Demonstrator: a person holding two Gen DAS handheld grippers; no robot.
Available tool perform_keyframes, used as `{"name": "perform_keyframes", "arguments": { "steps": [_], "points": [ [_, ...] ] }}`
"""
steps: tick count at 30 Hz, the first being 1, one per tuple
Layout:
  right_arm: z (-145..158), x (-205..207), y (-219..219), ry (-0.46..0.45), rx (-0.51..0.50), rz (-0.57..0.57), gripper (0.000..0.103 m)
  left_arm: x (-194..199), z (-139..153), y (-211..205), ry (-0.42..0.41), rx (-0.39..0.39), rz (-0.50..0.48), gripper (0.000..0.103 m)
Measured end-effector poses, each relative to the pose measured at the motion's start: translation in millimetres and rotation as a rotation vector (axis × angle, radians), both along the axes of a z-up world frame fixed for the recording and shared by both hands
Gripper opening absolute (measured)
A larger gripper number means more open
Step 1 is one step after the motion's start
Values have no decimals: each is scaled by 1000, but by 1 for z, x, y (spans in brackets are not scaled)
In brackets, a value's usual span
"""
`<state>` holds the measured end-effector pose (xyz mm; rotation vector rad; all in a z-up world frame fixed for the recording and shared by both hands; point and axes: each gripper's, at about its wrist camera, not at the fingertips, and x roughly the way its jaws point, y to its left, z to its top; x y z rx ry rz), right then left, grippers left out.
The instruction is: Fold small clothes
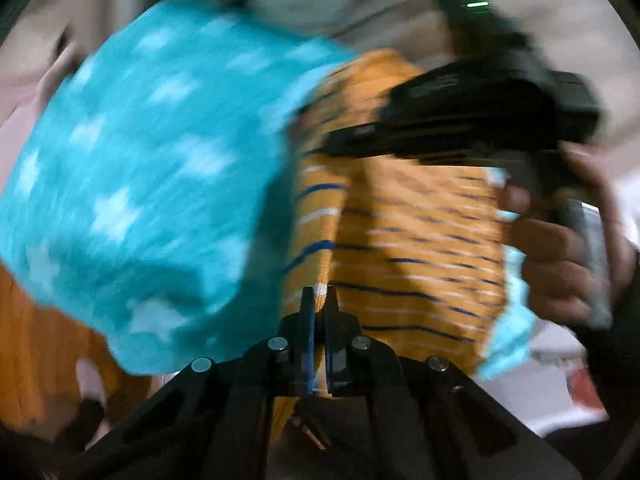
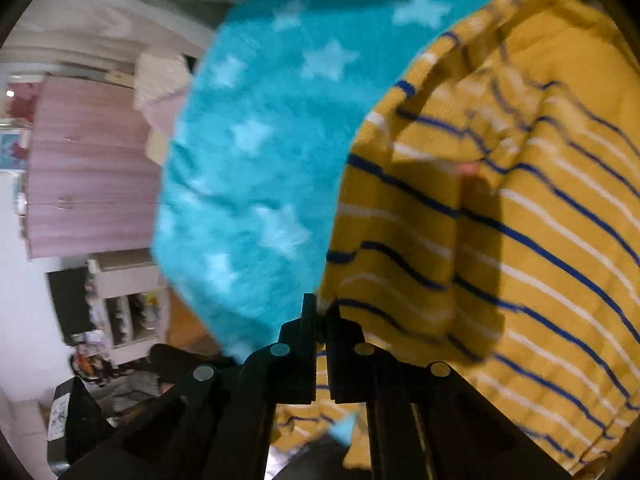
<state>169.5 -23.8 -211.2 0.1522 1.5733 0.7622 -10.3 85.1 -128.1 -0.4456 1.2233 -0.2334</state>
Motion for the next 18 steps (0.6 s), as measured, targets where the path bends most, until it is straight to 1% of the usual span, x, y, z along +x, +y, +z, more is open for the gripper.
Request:
{"name": "perform_keyframes", "arguments": {
  "steps": [1, 2, 3, 5, 7, 9, 11, 12, 13, 14, 16, 17, 18],
  "points": [
    [14, 0, -10, -9, 25, -6, 4, 2, 17, -12, -35, -6, -45, 3],
    [26, 0, -21, -18, 40, -10, 4, 6, 36, -29, -79, -11, -111, 3],
    [41, 0, -37, -35, 54, -16, 4, 9, 47, -42, -109, -7, -166, 3],
    [60, 0, -67, -76, 70, -38, 4, 21, 66, -82, -154, 20, -316, 3],
    [66, 2, -99, -106, 60, -46, 4, 28, 63, -115, -156, 23, -433, 3],
    [52, 6, -136, -99, 58, -66, 4, 34, 48, -152, -123, 28, -551, 3],
    [26, 10, -164, -78, 50, -85, 5, 39, 19, -179, -57, 34, -618, 4],
    [15, 13, -172, -61, 41, -97, 7, 39, 6, -187, -22, 44, -625, 7],
    [1, 16, -181, -38, 37, -113, 7, 38, -8, -195, 28, 30, -642, 12],
    [-21, 18, -197, -25, 27, -144, 7, 34, -19, -201, 57, 25, -669, 16],
    [-41, 18, -219, -28, -23, -203, 14, 25, -29, -198, 58, 71, -674, 43],
    [-50, 14, -236, -8, -30, -257, 31, 22, -29, -193, 52, 78, -661, 49],
    [-51, 10, -247, 0, -22, -289, 44, 20, -28, -184, 49, 72, -639, 56]
  ]
}}
